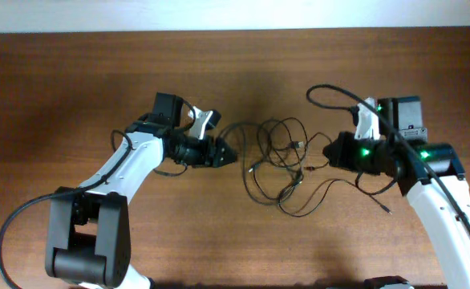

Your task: Untangle cables

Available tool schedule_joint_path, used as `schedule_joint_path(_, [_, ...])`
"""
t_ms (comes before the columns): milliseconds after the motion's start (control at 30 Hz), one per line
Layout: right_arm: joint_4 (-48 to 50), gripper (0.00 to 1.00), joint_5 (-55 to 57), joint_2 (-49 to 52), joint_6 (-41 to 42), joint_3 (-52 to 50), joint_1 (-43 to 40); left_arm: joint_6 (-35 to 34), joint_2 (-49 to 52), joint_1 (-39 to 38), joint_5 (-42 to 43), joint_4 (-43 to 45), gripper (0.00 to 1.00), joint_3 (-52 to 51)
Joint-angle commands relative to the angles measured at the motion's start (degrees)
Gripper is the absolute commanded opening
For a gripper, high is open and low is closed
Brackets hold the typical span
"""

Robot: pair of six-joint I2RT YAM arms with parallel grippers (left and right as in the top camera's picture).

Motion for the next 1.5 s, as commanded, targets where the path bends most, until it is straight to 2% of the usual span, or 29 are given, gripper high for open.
schedule_joint_path(0, [0.0, 0.04, -1.1, -0.7, -3.2, -0.7, -0.3, -1.1, 0.4, 0.1, -18.5, -2.9, 0.0, -0.1])
schedule_joint_path(67, [-0.9, 0.04, -1.8, -0.6, -3.2, -0.7, -0.2, -5.8, 0.4, 0.1, -30.9, -5.9, 0.0, -0.1])
schedule_joint_path(133, [-2.3, 0.04, -1.8, -0.6, -3.7, -1.2, -0.2, -12.3, 0.4, 0.1, -46.1, -8.9, 0.07, -0.1])
schedule_joint_path(200, [-1.9, 0.04, -1.8, -0.5, -3.7, -2.0, -0.2, -15.0, 0.4, 0.1, -50.4, -9.9, 0.14, -0.1])
schedule_joint_path(300, [-1.8, 0.04, -1.8, -0.5, -3.6, -2.6, -0.2, -15.0, 0.4, 0.1, -50.3, -10.0, 0.28, -0.1])
schedule_joint_path(333, [-1.8, 0.04, -1.8, -0.5, -3.7, -2.9, -0.2, -15.0, 0.4, 0.1, -50.4, -10.3, 0.43, -0.1])
schedule_joint_path(367, [-1.8, 0.04, -1.6, -0.5, -3.7, -3.2, -0.2, -15.0, 0.4, 0.1, -50.4, -10.5, 0.79, -0.1])
schedule_joint_path(400, [-1.6, 0.04, -1.5, -0.5, -3.7, -3.6, -0.2, -15.0, 0.4, 0.1, -50.4, -10.7, 0.96, -0.1])
schedule_joint_path(433, [-1.3, 0.04, -1.0, -0.5, -3.7, -4.1, -0.2, -15.0, 0.4, 0.1, -50.4, -10.7, 0.99, -0.1])
schedule_joint_path(633, [-1.0, 0.04, 2.6, -0.5, -3.7, -8.3, -0.2, -15.0, 0.4, 0.1, -48.2, -10.8, 0.99, -0.1])
schedule_joint_path(733, [-0.2, 0.04, 2.6, -0.5, -3.7, -10.9, -0.2, -15.0, 0.4, 0.1, -38.9, -10.9, 0.99, -0.1])
schedule_joint_path(800, [0.3, 0.04, 2.6, -0.5, -3.6, -12.4, -0.2, -15.0, 0.4, 0.1, -27.2, -11.8, 1.0, -0.1])
schedule_joint_path(867, [0.3, 0.15, 2.6, -0.5, -3.7, -13.3, -0.2, -15.0, 0.4, 0.0, -23.1, -13.8, 1.0, -0.1])
schedule_joint_path(900, [0.3, 0.15, 2.6, -0.5, -3.7, -13.6, -0.2, -15.0, 0.4, 0.0, -24.3, -14.6, 0.99, -0.1])
schedule_joint_path(1067, [0.6, 0.13, 5.1, -0.5, -3.7, -14.1, -0.2, -21.0, 0.4, 0.0, -49.4, -20.9, 0.99, -0.1])
schedule_joint_path(1100, [0.6, 0.13, 5.7, -0.5, -3.7, -14.1, -0.2, -21.0, 0.4, 0.0, -52.0, -22.2, 0.99, -0.1])
schedule_joint_path(1167, [0.7, 0.13, 7.7, -0.5, -3.7, -14.1, -0.2, -20.8, 0.4, 0.0, -51.5, -23.9, 0.99, -0.1])
schedule_joint_path(1233, [0.7, 0.13, 8.2, -0.5, -3.6, -14.1, -0.2, -14.0, 0.4, 0.0, -46.9, -24.5, 0.99, 0.0])
schedule_joint_path(1267, [0.7, 0.13, 8.2, -0.5, -3.6, -14.1, -0.2, -13.2, 0.4, 0.1, -46.7, -25.2, 0.99, 0.3])
schedule_joint_path(1367, [0.7, 0.14, 8.2, -0.5, -3.6, -14.4, -0.2, -0.6, 0.2, 0.1, -27.0, -25.3, 0.99, 3.3])
schedule_joint_path(1400, [0.7, 0.14, 8.2, -0.5, -3.6, -14.4, -0.2, 1.8, 0.2, 0.1, -20.2, -25.3, 0.99, 4.3])
schedule_joint_path(1467, [0.8, 0.14, 8.2, -0.5, -3.6, -14.4, -0.2, 1.8, 0.2, -0.7, -3.8, -23.6, 1.0, 5.4])
